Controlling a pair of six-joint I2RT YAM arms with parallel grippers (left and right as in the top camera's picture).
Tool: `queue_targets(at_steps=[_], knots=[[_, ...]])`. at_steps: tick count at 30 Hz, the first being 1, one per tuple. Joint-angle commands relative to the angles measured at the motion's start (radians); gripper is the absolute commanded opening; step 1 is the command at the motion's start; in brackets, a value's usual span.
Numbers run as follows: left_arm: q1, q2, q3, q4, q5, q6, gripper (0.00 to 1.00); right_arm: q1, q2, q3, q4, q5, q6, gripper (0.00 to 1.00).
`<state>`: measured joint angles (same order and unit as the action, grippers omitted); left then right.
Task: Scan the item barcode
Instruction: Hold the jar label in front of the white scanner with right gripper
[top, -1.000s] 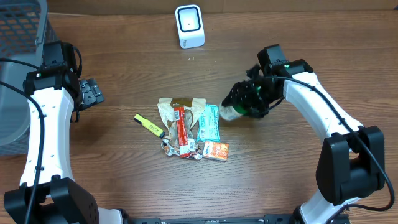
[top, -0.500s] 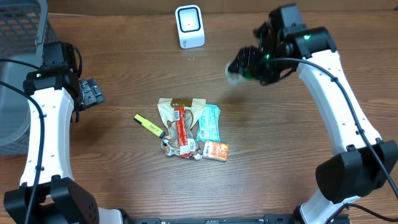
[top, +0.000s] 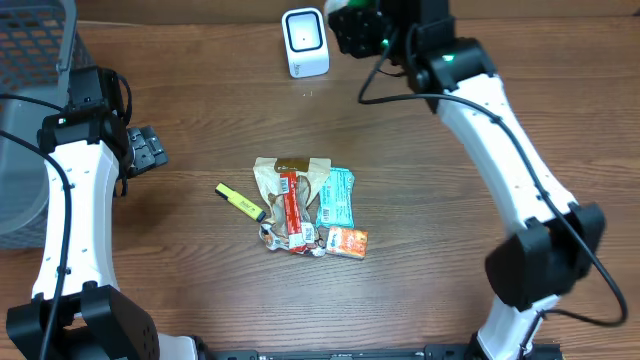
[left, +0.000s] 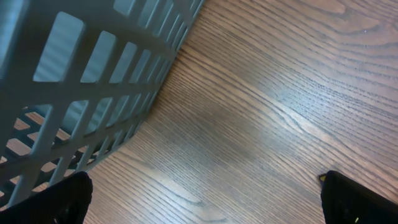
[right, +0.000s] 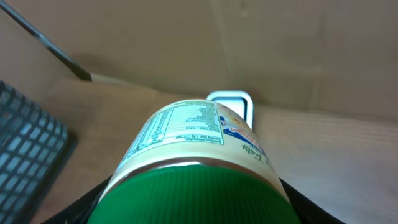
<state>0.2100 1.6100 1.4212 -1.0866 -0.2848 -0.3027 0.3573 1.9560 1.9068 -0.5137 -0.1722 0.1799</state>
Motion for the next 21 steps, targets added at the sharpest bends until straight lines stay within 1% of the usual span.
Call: queue_targets(at_steps=[1, 5, 6, 8, 9, 13, 14, 21], knots=[[-0.001, -0.015, 0.016, -0.001, -0.003, 0.019, 1.0, 0.016, 0.074, 0.028, 0.101, 0.026, -0.025, 0.04], [-0.001, -0.015, 0.016, -0.001, -0.002, 0.019, 1.0, 0.027, 0.161, 0.028, 0.232, 0.082, -0.025, 0.04], [-0.001, -0.015, 0.016, -0.001, -0.002, 0.019, 1.0, 0.03, 0.203, 0.028, 0.303, 0.112, -0.025, 0.04], [-0.001, -0.015, 0.016, -0.001, -0.002, 0.019, 1.0, 0.035, 0.244, 0.028, 0.367, 0.14, -0.024, 0.04], [-0.001, -0.015, 0.016, -0.001, -0.003, 0.019, 1.0, 0.039, 0.278, 0.028, 0.428, 0.158, -0.025, 0.04], [-0.001, -0.015, 0.016, -0.001, -0.002, 0.019, 1.0, 0.044, 0.345, 0.028, 0.55, 0.179, -0.024, 0.04], [-0.001, -0.015, 0.016, -0.001, -0.003, 0.019, 1.0, 0.047, 0.376, 0.028, 0.62, 0.184, -0.02, 0.04], [-0.001, -0.015, 0.016, -0.001, -0.002, 0.019, 1.0, 0.049, 0.426, 0.028, 0.769, 0.206, 0.101, 0.04]])
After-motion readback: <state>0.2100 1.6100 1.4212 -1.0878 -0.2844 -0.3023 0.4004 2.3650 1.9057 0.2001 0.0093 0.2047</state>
